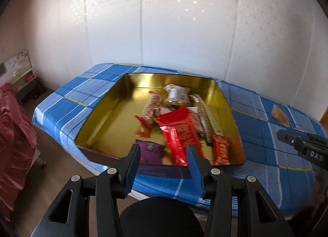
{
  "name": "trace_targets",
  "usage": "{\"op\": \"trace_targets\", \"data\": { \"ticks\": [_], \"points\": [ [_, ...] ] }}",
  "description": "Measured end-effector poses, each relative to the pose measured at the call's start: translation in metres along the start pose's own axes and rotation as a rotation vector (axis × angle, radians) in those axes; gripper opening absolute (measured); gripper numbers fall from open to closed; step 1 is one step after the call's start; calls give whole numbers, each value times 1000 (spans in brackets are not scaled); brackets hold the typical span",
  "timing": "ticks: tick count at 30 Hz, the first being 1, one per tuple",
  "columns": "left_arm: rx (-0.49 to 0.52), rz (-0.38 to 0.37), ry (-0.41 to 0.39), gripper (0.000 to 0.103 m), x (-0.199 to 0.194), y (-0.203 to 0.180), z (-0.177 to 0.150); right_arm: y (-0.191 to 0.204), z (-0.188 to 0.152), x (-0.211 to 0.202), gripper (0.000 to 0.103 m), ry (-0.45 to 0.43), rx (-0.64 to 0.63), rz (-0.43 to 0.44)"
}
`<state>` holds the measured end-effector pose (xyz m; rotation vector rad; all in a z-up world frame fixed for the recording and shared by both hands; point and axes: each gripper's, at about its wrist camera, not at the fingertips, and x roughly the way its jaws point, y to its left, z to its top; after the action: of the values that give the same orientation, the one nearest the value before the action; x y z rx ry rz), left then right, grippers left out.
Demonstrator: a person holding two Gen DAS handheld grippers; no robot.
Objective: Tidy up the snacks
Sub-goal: 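Lower the red bar packet into the tray and open the right tool, then reach the left tool to the clear orange-trimmed pastry bag and grasp it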
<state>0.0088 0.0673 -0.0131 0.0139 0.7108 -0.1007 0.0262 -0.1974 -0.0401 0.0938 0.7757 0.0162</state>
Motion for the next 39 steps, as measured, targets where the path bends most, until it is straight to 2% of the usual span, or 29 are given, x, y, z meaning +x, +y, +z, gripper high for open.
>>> {"op": "trace_targets", "data": {
  "ticks": [7,10,12,14,19,23,26,28,34,39],
  "points": [
    [95,-95,0,47,-1,-34,10,-88,-31,-17,43,12,148,-210],
    [136,-138,10,48,1,-52,17,-120,-45,-25,43,6,211,-263],
    [176,-164,13,53,2,-67,22,-133,-51,-27,43,-1,245,-282],
    [220,-197,28,63,5,-85,27,-143,-56,-27,43,-10,273,-292],
    [221,-321,124,64,25,-127,45,-160,-72,-28,43,-40,308,-286],
    [246,-366,166,64,45,-168,58,-163,-76,-30,43,-57,332,-259],
    [310,-364,160,65,59,-204,63,-164,-77,-28,43,-74,349,-237],
    [351,-360,165,71,72,-227,67,-166,-76,-27,43,-81,360,-217],
    [445,-366,183,79,115,-287,82,-168,-75,-22,46,-78,374,-158],
    [524,-366,197,86,149,-331,81,-169,-74,-21,49,-86,375,-127]
  ]
}}
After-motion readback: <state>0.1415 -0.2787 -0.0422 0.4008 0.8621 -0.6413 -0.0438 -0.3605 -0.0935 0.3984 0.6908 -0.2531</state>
